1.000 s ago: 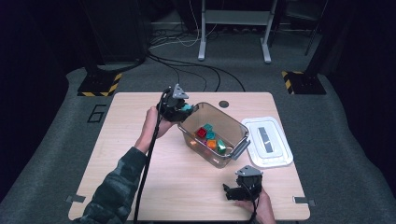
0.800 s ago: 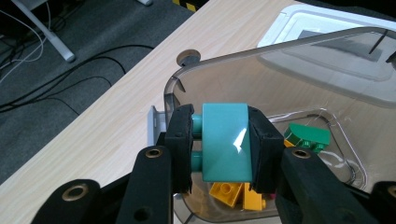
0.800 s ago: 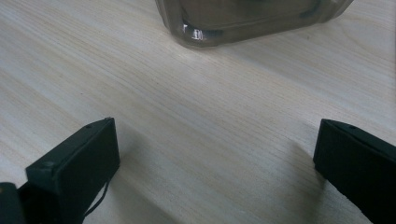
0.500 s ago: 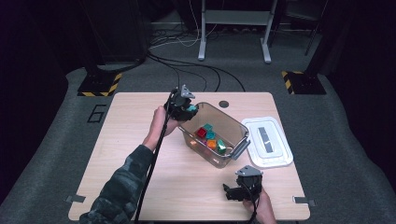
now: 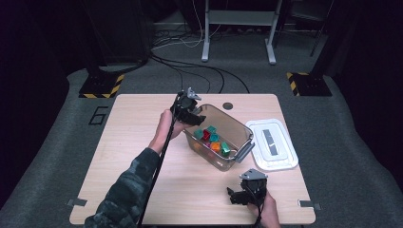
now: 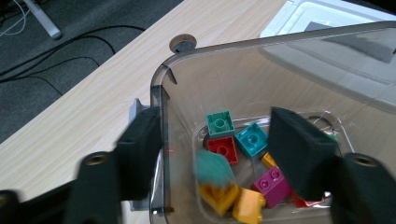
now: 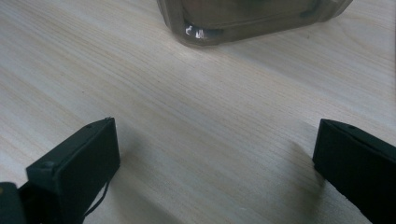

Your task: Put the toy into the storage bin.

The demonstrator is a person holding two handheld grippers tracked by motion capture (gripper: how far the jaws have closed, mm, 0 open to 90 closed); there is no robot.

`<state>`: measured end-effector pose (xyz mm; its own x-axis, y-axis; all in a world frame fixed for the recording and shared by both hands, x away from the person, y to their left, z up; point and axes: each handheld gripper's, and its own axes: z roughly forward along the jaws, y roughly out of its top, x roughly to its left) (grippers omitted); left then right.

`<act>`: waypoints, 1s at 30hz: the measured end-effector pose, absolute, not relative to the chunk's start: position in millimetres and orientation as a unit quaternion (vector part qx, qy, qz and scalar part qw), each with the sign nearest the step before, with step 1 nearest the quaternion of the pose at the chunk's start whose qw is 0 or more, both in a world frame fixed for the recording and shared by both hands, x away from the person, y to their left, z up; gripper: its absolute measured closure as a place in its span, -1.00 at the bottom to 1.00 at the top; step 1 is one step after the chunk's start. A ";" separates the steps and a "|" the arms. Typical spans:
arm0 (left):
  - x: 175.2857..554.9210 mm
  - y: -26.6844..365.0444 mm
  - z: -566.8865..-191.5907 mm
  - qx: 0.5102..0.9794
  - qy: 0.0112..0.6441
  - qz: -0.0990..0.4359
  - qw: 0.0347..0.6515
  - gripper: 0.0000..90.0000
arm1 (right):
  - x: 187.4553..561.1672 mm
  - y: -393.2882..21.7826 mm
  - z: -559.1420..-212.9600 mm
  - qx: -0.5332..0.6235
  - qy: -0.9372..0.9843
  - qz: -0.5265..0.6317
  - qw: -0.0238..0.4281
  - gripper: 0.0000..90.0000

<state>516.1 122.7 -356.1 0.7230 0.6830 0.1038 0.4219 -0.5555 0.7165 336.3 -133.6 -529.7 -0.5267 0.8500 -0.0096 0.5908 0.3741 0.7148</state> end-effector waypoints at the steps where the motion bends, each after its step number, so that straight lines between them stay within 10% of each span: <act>1: 513.7 124.6 -354.5 0.861 0.320 0.191 0.346 -0.33 | 336.5 -133.8 -529.7 0.446 0.807 0.337 0.193 -1.00; 30: 434.4 209.3 -414.2 0.848 0.363 0.200 0.330 -0.84 | 336.3 -133.7 -529.7 0.450 0.805 0.338 0.190 -1.00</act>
<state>434.4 209.3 -414.2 0.6572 0.7471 0.0994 0.4832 -0.5189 0.7052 336.3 -133.7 -529.7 -0.5237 0.8519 -0.0009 0.5955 0.3668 0.7147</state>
